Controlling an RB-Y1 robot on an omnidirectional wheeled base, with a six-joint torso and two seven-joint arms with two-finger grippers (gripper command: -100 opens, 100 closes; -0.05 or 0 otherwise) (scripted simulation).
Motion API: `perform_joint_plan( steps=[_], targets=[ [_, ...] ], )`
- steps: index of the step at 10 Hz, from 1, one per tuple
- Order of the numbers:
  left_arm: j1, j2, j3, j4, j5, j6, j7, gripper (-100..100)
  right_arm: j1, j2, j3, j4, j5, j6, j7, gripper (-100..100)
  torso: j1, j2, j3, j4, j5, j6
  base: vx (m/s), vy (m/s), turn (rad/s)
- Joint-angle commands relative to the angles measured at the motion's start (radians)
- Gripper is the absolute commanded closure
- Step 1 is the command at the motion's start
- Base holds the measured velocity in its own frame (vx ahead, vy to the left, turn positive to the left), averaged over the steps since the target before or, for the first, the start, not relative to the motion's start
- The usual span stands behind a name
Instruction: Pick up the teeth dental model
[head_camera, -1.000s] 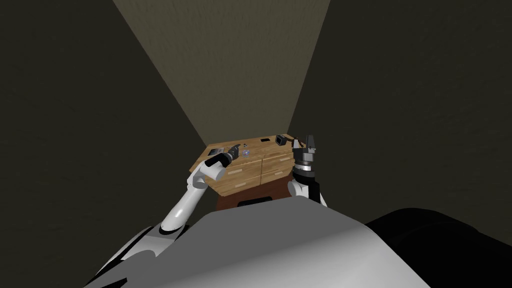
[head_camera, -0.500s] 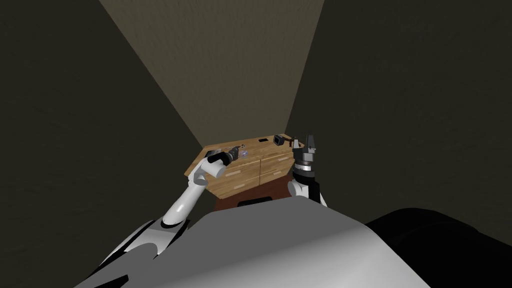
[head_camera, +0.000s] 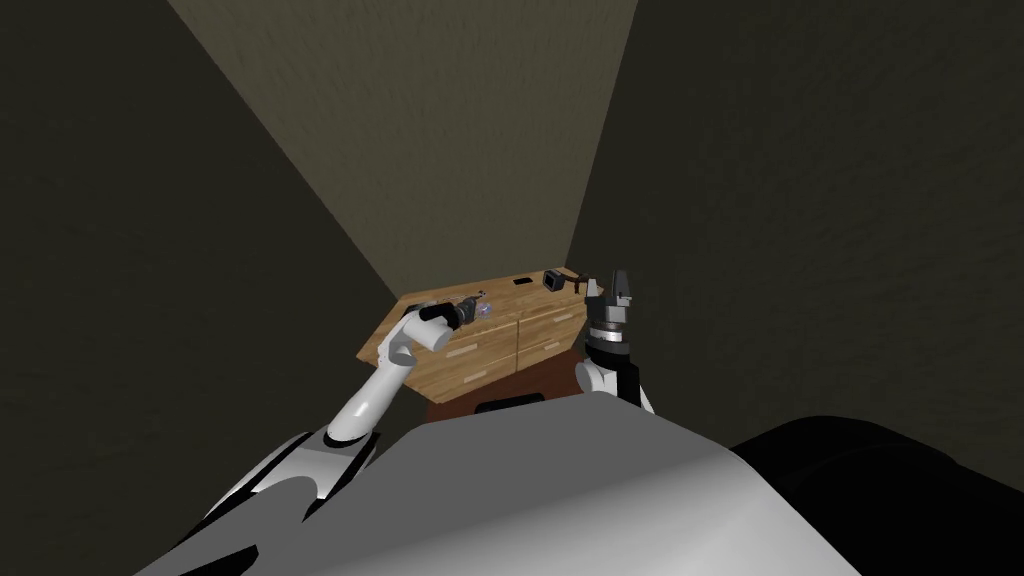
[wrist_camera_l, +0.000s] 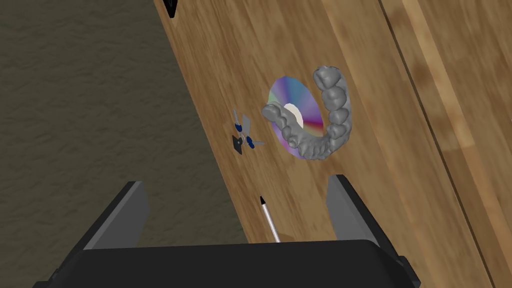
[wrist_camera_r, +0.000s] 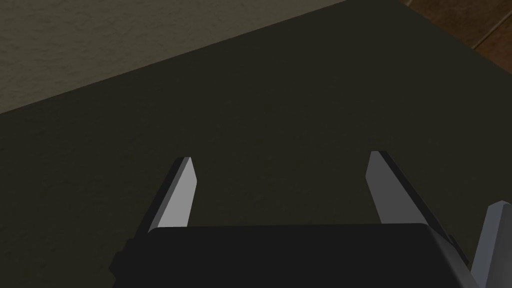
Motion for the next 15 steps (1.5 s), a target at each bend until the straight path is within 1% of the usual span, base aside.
perform_joint_plan(
  steps=[1, 2, 3, 4, 5, 6, 7, 8, 9, 10, 11, 14, 15],
  targets=[
    [-0.004, 0.000, -0.001, 0.003, 0.000, 0.030, 0.003, -100, 0.000, 0.000, 0.000, 0.000, 0.000, 0.000, 0.000, 0, 0.000, 0.000, 0.000, 0.000, 0.000, 0.000, 0.018, 0.002, 0.003],
    [-0.021, 0.006, -0.006, 0.017, 0.004, 0.069, 0.017, -100, 0.000, 0.000, 0.000, 0.000, 0.000, 0.000, 0.000, 0, 0.001, 0.001, 0.000, 0.000, 0.000, 0.000, 0.031, -0.007, -0.113],
    [-0.021, 0.006, -0.006, 0.017, 0.004, 0.093, 0.017, -100, 0.000, 0.000, 0.000, 0.000, 0.000, 0.000, 0.000, 0, 0.000, 0.000, 0.000, 0.000, 0.000, 0.000, 0.031, -0.009, -0.073],
    [-0.036, 0.010, -0.010, 0.030, 0.007, 0.128, 0.030, -100, 0.000, 0.000, 0.000, 0.000, 0.000, 0.000, 0.000, 0, 0.000, 0.000, 0.000, 0.000, 0.000, 0.000, 0.040, -0.013, -0.102],
    [-0.036, 0.010, -0.010, 0.030, 0.007, 0.155, 0.030, -100, 0.000, 0.000, 0.000, 0.000, 0.000, 0.000, 0.000, 0, 0.000, 0.000, 0.000, 0.000, 0.000, 0.000, 0.037, -0.010, -0.059],
    [-0.049, 0.013, -0.013, 0.043, 0.009, 0.185, 0.043, -100, 0.000, 0.000, 0.000, 0.000, 0.000, 0.000, 0.000, 0, 0.000, 0.000, 0.000, 0.000, 0.000, 0.000, 0.042, -0.017, -0.099],
    [-0.049, 0.013, -0.013, 0.043, 0.009, 0.213, 0.043, -100, 0.000, 0.000, 0.000, 0.000, 0.000, 0.000, 0.000, 0, -0.001, -0.001, 0.000, 0.000, 0.000, 0.000, 0.039, -0.014, -0.058],
    [-0.061, 0.014, -0.016, 0.055, 0.010, 0.243, 0.055, -100, 0.000, 0.000, 0.000, 0.000, 0.000, 0.000, 0.000, 0, -0.001, 0.000, 0.000, 0.000, 0.000, 0.000, 0.044, -0.020, -0.103],
    [-0.061, 0.014, -0.016, 0.055, 0.010, 0.273, 0.055, -100, 0.000, 0.000, 0.000, 0.000, 0.000, 0.000, 0.000, 0, -0.001, -0.001, 0.000, 0.000, 0.000, 0.000, 0.036, -0.013, -0.060],
    [-0.071, 0.015, -0.019, 0.068, 0.011, 0.300, 0.067, -100, 0.000, 0.000, 0.000, 0.000, 0.000, 0.000, 0.000, 0, -0.001, 0.000, 0.000, 0.000, 0.000, 0.000, 0.041, -0.016, -0.084],
    [-0.071, 0.015, -0.019, 0.068, 0.011, 0.327, 0.067, -100, 0.000, 0.000, 0.000, 0.000, 0.000, 0.000, 0.000, 0, -0.001, 0.000, 0.000, 0.000, 0.000, 0.000, 0.034, -0.010, -0.057],
    [-0.088, 0.014, -0.024, 0.092, 0.012, 0.409, 0.089, -100, 0.000, 0.000, 0.000, 0.000, 0.000, 0.000, 0.000, 0, 0.000, 0.000, 0.000, 0.000, 0.000, 0.000, 0.043, -0.010, -0.084],
    [-0.088, 0.014, -0.024, 0.092, 0.012, 0.432, 0.089, -100, 0.000, 0.000, 0.000, 0.000, 0.000, 0.000, 0.000, 0, 0.000, -0.001, 0.000, 0.000, 0.000, 0.000, 0.038, -0.010, -0.050]
  ],
)
